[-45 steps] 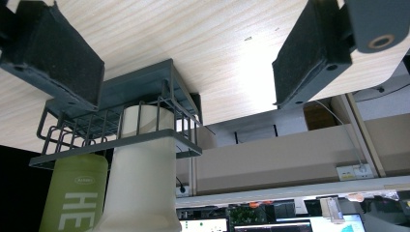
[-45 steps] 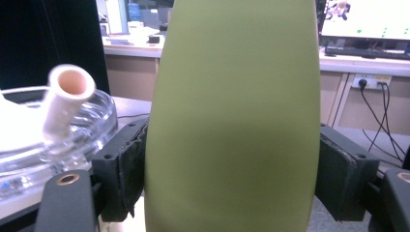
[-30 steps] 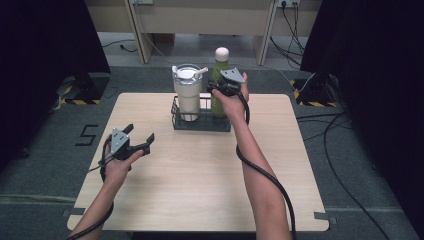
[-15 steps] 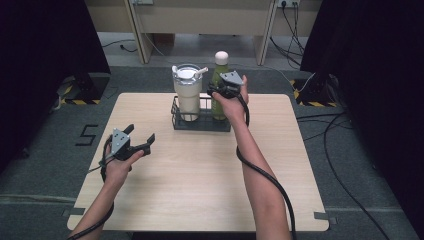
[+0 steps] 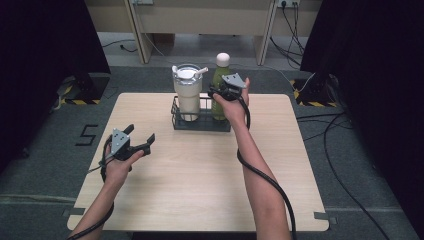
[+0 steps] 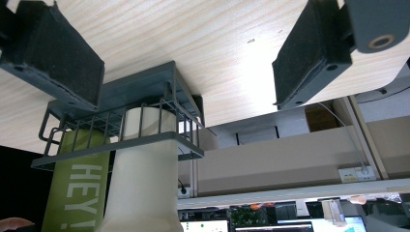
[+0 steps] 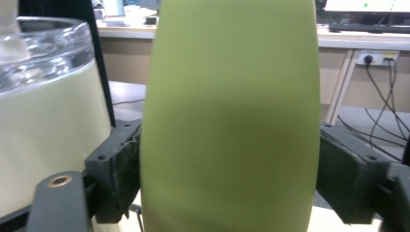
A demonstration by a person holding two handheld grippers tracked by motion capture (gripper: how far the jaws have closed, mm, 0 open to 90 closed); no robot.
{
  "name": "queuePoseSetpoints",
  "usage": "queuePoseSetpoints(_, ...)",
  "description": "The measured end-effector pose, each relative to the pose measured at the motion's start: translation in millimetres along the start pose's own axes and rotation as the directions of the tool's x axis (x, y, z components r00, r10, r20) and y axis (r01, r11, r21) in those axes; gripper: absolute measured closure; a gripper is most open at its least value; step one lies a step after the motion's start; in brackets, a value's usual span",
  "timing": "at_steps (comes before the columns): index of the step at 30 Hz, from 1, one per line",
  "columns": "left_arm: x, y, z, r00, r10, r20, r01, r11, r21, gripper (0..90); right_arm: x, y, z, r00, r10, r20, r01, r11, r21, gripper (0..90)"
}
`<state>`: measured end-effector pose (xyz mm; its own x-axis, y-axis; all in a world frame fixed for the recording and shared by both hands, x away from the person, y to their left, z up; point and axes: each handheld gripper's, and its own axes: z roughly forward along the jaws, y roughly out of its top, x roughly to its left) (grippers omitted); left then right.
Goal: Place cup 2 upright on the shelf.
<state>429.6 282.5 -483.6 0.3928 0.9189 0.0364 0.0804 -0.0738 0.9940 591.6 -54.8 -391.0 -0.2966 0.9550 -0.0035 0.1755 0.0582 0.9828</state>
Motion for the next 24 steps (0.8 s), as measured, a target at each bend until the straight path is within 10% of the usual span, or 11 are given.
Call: queuePoseSetpoints(24, -0.9, -0.9, 0.7, 1.0000, 0.001, 0.001, -0.001, 1.0000, 0.005, 10.2, 2.8, -7.1, -17.6, 0.9980, -0.040, -0.048, 0.040, 0.999, 0.003, 5.5)
